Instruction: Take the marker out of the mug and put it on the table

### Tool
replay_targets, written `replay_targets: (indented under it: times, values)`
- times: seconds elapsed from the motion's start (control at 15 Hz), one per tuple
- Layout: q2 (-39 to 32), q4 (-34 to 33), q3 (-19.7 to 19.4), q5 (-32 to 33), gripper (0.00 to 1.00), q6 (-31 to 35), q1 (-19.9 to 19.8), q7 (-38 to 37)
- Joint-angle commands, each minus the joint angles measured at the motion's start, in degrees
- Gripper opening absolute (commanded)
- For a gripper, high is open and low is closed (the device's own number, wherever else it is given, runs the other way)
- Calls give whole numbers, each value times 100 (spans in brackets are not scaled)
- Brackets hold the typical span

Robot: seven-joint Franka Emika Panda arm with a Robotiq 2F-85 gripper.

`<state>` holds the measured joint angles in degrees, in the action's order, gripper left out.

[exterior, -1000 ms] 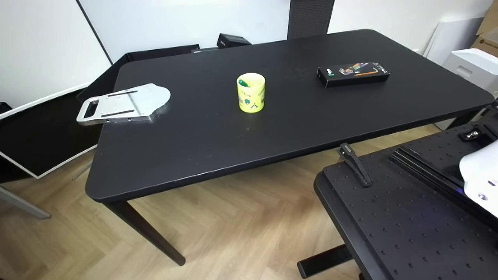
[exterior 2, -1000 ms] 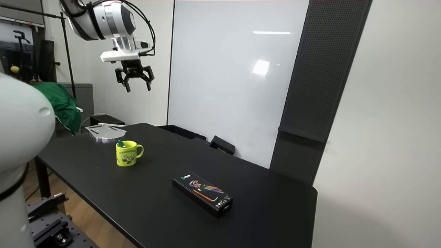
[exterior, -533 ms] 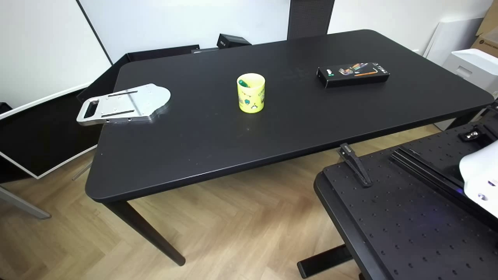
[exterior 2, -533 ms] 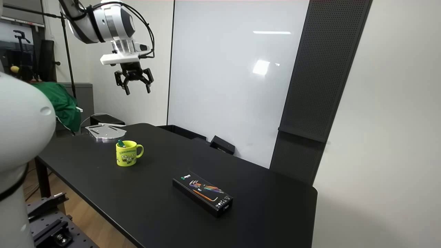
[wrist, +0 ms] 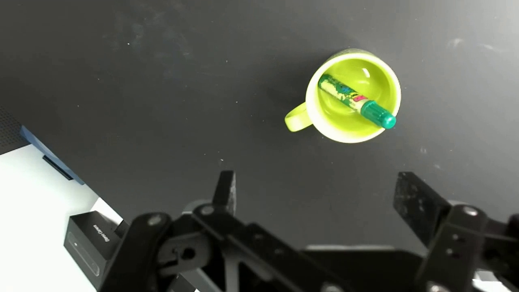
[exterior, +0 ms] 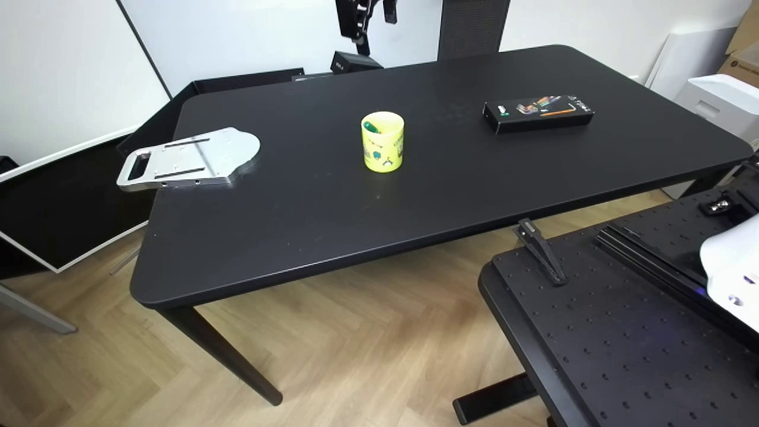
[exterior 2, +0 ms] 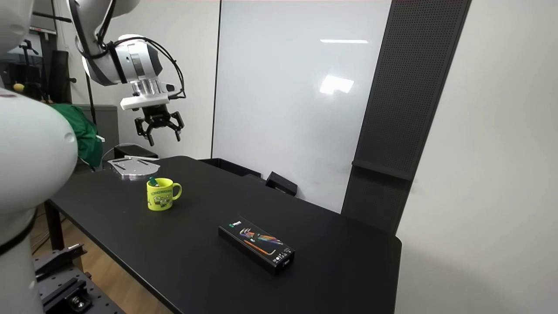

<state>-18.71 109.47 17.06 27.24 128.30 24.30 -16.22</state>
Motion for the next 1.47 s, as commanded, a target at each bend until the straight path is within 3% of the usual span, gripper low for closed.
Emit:
replay_targets:
  times: [0.0, 0.2, 0.67, 1.4]
  values:
    - [-535, -572, -356, 486, 100, -353, 495, -679]
    - [-962, -998, -587, 725, 100, -822, 861, -1233]
    - [-1637, -1714, -887, 592, 100, -1650, 1475, -1766]
    - [-2124, -2037, -1191, 545, 100, -1615, 1882, -2040]
